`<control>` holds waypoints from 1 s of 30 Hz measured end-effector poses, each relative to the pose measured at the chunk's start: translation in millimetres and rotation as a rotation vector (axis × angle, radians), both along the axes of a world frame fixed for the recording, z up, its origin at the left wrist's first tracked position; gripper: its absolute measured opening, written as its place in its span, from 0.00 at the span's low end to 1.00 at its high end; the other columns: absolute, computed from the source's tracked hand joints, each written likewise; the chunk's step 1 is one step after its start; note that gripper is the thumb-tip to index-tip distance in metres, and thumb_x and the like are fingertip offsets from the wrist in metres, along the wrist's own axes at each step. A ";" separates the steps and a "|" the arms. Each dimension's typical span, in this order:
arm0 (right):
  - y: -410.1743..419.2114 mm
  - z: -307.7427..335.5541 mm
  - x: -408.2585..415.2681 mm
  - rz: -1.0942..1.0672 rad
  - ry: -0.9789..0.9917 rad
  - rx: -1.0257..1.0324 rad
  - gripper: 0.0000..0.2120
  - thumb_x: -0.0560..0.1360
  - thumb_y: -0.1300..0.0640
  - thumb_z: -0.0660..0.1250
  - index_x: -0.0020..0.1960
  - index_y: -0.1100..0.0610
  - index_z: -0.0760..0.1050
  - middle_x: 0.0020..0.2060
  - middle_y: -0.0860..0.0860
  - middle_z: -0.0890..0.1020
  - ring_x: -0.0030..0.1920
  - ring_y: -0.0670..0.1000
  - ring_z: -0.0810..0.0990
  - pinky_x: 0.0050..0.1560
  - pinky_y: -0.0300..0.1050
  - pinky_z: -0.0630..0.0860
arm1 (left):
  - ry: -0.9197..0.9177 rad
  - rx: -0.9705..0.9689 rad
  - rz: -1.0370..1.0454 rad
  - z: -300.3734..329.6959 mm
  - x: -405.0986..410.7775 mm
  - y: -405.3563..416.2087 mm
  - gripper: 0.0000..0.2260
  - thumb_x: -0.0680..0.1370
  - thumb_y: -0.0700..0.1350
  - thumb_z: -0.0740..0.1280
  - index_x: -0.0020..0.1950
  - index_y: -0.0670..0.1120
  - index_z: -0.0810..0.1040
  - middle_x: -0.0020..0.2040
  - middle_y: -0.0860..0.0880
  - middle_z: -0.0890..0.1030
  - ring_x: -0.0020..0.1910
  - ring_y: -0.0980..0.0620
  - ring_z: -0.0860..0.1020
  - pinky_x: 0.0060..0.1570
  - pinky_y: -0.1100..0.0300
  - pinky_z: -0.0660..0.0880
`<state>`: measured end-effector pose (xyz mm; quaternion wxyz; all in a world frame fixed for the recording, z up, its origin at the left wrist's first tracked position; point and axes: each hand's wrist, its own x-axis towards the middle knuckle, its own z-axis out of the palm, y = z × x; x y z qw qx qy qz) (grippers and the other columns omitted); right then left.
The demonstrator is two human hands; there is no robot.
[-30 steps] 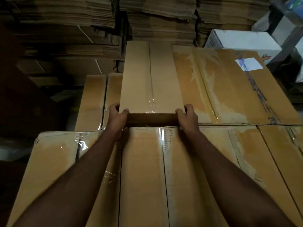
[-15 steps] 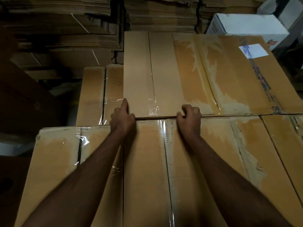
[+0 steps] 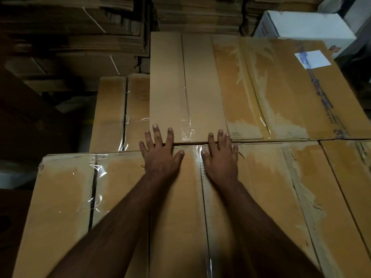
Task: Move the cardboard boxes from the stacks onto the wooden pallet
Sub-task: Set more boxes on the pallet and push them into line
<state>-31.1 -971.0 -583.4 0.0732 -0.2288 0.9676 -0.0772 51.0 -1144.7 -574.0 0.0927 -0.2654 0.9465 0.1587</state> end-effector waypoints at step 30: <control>49.9 269.1 180.2 0.120 0.062 -0.543 0.27 0.78 0.50 0.62 0.76 0.54 0.65 0.73 0.51 0.70 0.76 0.55 0.62 0.73 0.58 0.62 | 0.420 0.178 -0.084 274.0 194.4 43.9 0.37 0.80 0.58 0.63 0.82 0.45 0.50 0.82 0.45 0.54 0.81 0.46 0.51 0.78 0.42 0.53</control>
